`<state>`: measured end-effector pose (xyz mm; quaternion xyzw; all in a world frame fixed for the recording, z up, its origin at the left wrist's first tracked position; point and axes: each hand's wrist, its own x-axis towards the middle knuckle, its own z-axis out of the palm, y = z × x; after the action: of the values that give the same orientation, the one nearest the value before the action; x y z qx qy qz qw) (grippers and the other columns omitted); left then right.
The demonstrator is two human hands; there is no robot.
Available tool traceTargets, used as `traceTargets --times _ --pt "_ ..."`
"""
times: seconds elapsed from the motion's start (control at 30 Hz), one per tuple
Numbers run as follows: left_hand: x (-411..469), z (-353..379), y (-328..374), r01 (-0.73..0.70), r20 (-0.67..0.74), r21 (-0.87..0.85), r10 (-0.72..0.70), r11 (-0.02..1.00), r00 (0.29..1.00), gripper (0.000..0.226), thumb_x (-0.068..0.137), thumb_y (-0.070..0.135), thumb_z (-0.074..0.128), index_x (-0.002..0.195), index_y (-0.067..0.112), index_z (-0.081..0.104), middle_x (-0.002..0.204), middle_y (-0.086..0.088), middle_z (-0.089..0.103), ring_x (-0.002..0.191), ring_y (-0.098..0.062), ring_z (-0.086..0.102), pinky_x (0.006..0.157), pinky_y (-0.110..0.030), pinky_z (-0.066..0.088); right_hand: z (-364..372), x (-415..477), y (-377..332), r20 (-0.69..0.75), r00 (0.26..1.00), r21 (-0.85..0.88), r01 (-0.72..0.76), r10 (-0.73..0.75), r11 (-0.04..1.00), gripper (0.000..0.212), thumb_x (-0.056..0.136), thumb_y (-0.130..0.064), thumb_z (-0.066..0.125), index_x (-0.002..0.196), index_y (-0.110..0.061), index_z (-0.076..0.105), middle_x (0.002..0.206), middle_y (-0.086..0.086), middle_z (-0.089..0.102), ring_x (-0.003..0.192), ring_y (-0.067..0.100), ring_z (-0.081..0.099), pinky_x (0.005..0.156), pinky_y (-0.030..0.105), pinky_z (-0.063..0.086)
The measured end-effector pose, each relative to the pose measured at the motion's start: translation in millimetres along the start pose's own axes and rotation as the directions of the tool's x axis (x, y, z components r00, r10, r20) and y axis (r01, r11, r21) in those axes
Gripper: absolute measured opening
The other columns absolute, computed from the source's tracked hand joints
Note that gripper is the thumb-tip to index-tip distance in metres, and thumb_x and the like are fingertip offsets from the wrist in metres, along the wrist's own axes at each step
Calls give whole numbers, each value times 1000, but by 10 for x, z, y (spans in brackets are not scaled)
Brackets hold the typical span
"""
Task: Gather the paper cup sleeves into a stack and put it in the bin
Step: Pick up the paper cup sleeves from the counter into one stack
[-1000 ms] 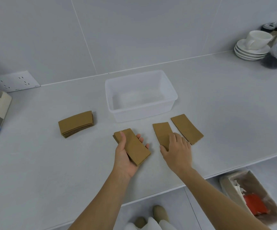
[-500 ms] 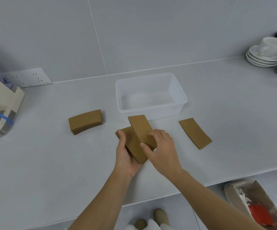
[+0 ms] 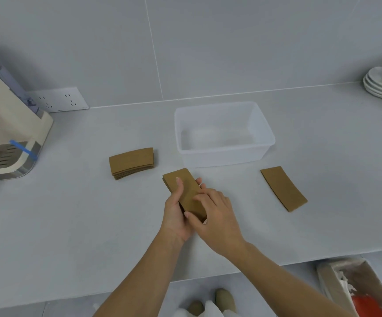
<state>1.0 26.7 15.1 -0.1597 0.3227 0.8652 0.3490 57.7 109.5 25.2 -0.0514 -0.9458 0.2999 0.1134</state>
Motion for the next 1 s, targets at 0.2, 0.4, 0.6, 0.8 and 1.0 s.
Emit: traceTargets --times 0.2,0.4,0.6,0.8,1.0 --pt "15 -38 -49 -32 -5 32 32 999 999 39 73 35 64 102 9 67 87 -5 72 99 -23 61 97 -41 46 10 -28 54 28 999 -48 21 -19 999 36 74 -41 48 90 -12 63 102 6 67 90 23 64 79 35 49" --pt "124 8 -132 7 -74 73 -1 997 997 22 85 26 61 99 10 67 86 -5 72 98 -25 62 91 -42 49 -103 -29 237 75 996 -67 61 -56 996 41 77 -47 47 91 -13 66 107 4 67 100 22 62 88 26 36" --pt "212 240 -265 5 -102 108 6 994 995 25 87 24 61 106 8 64 89 -7 70 83 -22 67 78 -40 56 -416 30 652 -87 992 -65 -95 89 993 48 78 -49 49 99 -8 64 102 9 66 94 26 63 79 30 38" --pt "266 445 -453 -9 -119 52 15 999 993 44 75 40 67 109 12 61 96 -6 69 85 -19 66 81 -42 55 -717 50 1149 -146 927 -204 -370 346 906 56 84 -43 57 126 -8 47 126 10 54 119 28 45 99 39 29" --pt "311 549 -593 11 -127 68 -2 998 992 58 65 42 69 114 12 60 97 -6 69 88 -19 65 74 -41 58 -815 -107 1505 -124 822 -279 -567 556 775 75 86 -48 50 143 -13 17 147 15 30 135 32 26 108 44 21"
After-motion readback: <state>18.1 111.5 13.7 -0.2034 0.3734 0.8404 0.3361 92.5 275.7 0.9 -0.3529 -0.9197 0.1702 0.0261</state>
